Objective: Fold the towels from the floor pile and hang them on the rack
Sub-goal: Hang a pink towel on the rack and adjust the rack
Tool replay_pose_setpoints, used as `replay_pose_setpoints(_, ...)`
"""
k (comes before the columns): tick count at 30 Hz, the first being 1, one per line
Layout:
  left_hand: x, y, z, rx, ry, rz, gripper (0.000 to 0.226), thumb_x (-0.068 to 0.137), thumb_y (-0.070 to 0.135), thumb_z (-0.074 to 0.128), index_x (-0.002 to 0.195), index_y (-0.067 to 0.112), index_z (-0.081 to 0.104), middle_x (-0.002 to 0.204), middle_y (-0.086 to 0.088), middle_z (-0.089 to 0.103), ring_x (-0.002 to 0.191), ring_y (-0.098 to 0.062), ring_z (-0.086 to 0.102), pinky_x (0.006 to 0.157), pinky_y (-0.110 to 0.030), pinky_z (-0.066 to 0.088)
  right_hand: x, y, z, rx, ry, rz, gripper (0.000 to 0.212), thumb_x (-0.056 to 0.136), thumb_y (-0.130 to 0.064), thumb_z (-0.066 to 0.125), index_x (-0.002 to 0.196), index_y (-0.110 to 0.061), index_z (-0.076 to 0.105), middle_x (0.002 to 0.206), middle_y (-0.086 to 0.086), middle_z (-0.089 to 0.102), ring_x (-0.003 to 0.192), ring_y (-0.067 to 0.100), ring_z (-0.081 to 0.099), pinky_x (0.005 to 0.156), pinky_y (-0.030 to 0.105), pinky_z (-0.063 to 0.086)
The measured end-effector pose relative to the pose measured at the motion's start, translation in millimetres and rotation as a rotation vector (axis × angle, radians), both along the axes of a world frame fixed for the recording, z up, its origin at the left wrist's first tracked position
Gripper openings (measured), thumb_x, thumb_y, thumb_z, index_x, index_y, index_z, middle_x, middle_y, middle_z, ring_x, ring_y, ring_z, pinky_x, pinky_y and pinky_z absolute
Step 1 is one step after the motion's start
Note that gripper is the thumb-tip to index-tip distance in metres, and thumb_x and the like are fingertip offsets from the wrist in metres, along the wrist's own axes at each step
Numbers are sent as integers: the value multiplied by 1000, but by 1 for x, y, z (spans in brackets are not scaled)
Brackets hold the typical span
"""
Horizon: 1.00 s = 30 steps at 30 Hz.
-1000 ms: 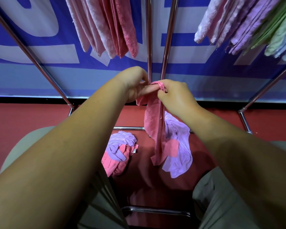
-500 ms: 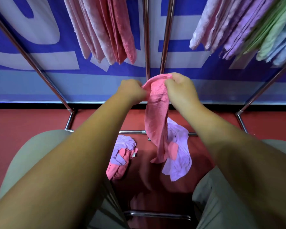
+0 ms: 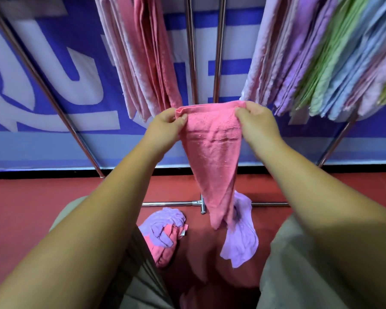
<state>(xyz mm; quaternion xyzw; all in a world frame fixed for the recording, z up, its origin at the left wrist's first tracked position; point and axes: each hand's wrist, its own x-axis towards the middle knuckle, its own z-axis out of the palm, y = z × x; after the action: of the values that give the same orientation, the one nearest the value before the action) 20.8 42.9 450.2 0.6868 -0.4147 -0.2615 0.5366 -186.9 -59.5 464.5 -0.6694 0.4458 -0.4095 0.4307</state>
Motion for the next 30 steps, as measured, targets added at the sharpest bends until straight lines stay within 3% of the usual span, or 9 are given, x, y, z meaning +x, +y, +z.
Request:
replay_pose_setpoints(4,-9,10,52,-126,-2,15,23,101,37,64,112,21,77,90,4,71,82,-15,62,92,-57,62,-5,7,56,-48,-80,11,26,93,-22,55,85,-30,78,77,-14,76,72,5,65,80,31,56)
replay_pose_setpoints(7,-16,20,96,-209,-44,38,20,107,31,62,110,17,76,76,2,64,68,-17,56,71,-44,56,-8,17,98,-31,-166,46,28,91,-14,54,80,-25,77,59,-17,65,56,3,55,65,28,50)
replay_pose_setpoints(9,-17,25,123,-250,-71,54,19,107,31,61,106,20,76,70,12,65,61,-10,56,67,-32,52,-11,25,126,-12,-200,61,28,90,-13,56,74,-23,77,54,-15,59,51,6,50,60,27,46)
replay_pose_setpoints(13,-18,34,171,-273,-64,72,21,107,34,62,96,24,76,66,17,65,55,-1,54,58,-23,47,-15,33,171,133,-364,182,22,90,-8,58,84,-16,77,74,5,65,71,21,61,79,50,64)
replay_pose_setpoints(17,-16,44,207,-311,49,50,25,103,37,66,101,15,79,83,2,71,76,-17,60,74,-34,47,-15,34,205,216,-415,272,16,104,-10,54,98,-14,69,79,4,75,74,21,73,76,43,64)
replay_pose_setpoints(20,-19,48,229,-311,131,98,20,99,33,69,89,18,76,76,2,66,67,-18,54,68,-33,41,-14,37,224,250,-423,288,14,107,-13,53,103,-15,66,84,4,77,76,19,75,74,39,62)
replay_pose_setpoints(22,-23,48,239,-292,213,160,12,96,27,71,101,17,75,86,-2,64,67,-16,56,62,-29,44,-11,41,233,289,-435,269,12,108,-14,53,105,-13,65,88,6,76,81,20,75,75,40,62)
replay_pose_setpoints(26,-30,50,248,-304,331,200,51,85,18,73,133,4,64,87,-6,59,66,-18,60,54,-30,52,-3,50,242,381,-474,230,14,108,-9,50,101,-8,63,92,10,72,93,26,72,77,44,61)
replay_pose_setpoints(30,-44,51,247,-299,401,199,39,85,16,71,124,9,70,89,-9,64,69,-22,61,57,-35,56,8,58,239,334,-463,225,20,103,-7,57,118,-2,67,103,17,76,97,28,70,91,49,62)
